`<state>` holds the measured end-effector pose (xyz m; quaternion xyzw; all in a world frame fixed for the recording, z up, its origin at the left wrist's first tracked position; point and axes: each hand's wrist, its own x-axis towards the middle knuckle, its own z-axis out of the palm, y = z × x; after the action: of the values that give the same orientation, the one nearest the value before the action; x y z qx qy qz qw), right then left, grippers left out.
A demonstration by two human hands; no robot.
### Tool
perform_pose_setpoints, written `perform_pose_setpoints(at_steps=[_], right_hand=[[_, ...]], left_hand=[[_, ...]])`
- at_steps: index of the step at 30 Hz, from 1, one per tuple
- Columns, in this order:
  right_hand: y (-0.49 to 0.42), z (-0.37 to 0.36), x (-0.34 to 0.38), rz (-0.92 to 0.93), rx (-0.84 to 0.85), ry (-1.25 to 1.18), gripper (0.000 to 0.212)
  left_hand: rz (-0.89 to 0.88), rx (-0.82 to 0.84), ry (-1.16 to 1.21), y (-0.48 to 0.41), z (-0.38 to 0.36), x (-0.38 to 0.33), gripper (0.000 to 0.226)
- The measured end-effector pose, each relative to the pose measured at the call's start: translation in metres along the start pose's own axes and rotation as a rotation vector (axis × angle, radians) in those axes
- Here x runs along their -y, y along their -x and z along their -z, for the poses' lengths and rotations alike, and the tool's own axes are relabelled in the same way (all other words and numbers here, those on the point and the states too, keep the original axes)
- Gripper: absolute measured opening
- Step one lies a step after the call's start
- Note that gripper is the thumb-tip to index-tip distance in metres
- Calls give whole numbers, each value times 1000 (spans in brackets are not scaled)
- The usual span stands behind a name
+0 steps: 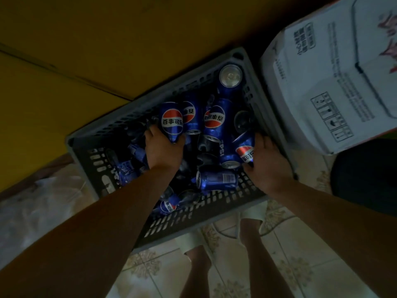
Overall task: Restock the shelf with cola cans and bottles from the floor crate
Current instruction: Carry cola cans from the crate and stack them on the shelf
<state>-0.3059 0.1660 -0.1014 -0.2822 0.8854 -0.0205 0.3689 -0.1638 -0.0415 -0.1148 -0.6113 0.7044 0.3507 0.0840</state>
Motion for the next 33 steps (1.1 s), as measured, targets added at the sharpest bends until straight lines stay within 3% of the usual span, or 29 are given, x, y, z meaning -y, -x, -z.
perform_pose_setpoints(at_steps=[3, 5, 8, 11, 13, 17, 21, 25, 30, 33], right_hand=[[12, 6, 7, -197, 40, -220, 88], [24, 14, 20, -298, 84, -362, 86], [47, 26, 52, -363, 172, -646, 66], [69, 43, 82, -405, 335, -915, 56], [85, 60, 94, -368, 402, -960, 52], [124, 101, 108, -253, 413, -1067, 47], [170, 136, 119, -105, 404, -1046, 58], [224, 170, 135, -21, 342, -1045, 57], [309, 214, 165, 20, 281, -1112, 83], [367, 235, 183, 45, 229, -1134, 76]], left_hand=[[104, -9, 247, 22, 13, -3, 57], [300, 46, 509, 39, 22, 2, 38], [552, 265, 894, 77, 44, 6, 42], [594, 428, 986, 126, 72, 3, 34], [568, 498, 984, 156, 93, 1, 38], [334, 649, 796, 190, 141, 0, 44], [220, 768, 702, 219, 186, -10, 61], [128, 714, 707, 256, 235, -28, 58], [46, 542, 769, 315, 304, -37, 76], [5, 521, 788, 355, 348, -39, 75]])
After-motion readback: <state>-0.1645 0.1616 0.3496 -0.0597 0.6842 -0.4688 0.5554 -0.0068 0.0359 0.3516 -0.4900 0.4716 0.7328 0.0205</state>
